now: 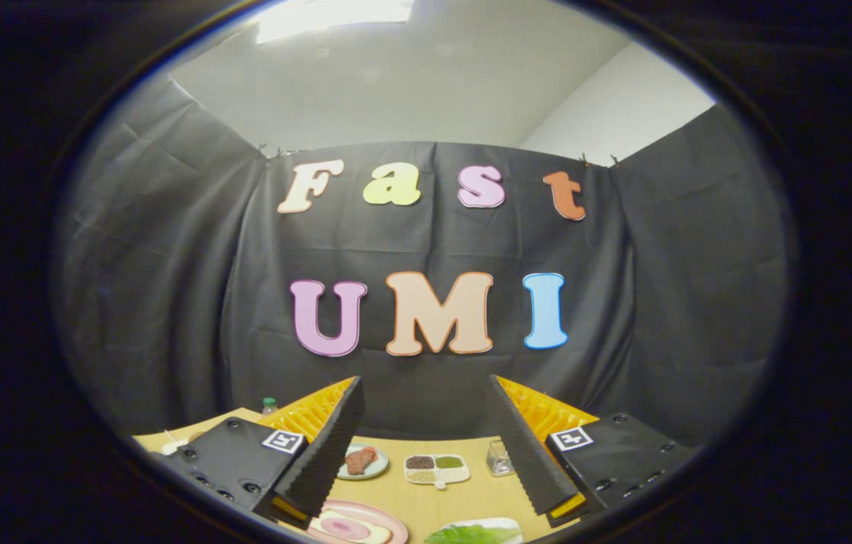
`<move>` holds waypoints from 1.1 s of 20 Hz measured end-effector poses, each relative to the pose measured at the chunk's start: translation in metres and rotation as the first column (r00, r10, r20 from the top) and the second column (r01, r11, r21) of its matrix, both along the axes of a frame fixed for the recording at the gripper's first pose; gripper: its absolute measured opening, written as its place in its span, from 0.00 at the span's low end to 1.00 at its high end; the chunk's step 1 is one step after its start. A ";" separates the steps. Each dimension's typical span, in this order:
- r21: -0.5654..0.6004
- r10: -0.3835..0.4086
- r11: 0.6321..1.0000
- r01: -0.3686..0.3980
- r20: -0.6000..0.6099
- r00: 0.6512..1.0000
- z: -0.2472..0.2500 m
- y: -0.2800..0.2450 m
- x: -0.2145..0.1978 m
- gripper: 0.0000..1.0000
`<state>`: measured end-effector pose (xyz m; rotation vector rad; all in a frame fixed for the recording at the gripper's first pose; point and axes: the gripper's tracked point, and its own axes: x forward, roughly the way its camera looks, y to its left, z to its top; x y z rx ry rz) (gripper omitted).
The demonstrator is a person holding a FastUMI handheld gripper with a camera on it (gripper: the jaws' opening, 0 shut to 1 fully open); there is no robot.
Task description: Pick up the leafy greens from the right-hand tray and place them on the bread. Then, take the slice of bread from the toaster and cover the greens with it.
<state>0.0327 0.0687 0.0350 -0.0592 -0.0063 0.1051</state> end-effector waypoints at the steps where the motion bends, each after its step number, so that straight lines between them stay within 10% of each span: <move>1: -0.022 0.014 1.000 -0.014 -0.006 1.000 -0.003 -0.002 0.001 1.00; 11: -0.201 0.175 0.952 -0.232 -0.266 0.948 -0.081 -0.050 0.022 1.00; 22: -0.230 0.268 0.824 -0.518 -0.647 0.714 -0.236 -0.107 0.008 1.00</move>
